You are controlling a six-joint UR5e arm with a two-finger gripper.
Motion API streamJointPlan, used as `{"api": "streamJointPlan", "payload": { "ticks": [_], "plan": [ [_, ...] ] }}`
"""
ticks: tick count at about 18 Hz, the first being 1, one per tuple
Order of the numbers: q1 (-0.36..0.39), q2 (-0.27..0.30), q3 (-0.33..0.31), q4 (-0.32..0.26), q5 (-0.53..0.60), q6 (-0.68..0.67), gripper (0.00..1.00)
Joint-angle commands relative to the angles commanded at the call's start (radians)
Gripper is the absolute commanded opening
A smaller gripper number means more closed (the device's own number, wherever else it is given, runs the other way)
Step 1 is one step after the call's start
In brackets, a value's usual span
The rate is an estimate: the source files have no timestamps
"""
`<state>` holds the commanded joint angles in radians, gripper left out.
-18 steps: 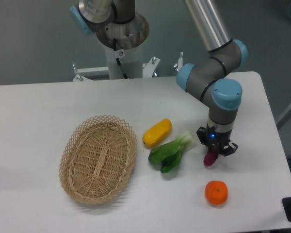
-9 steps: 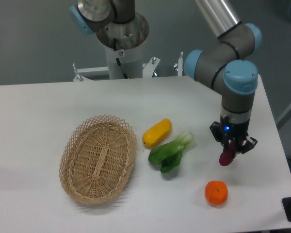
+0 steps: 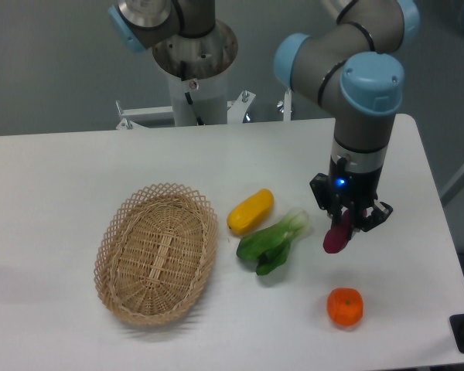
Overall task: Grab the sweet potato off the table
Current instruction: 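Lift the gripped sweet potato up off the table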
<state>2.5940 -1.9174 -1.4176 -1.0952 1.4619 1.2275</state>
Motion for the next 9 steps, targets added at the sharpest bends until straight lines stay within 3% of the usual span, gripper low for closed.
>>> {"api": "streamJointPlan", "payload": {
  "ticks": [3,9],
  "plan": [
    [-0.014,-0.017,0.034,-0.015,0.005,-0.025,0.2],
    [-0.012,-0.012,0.042,-0.025,0.021,-0.013,0.2]
  ]
}}
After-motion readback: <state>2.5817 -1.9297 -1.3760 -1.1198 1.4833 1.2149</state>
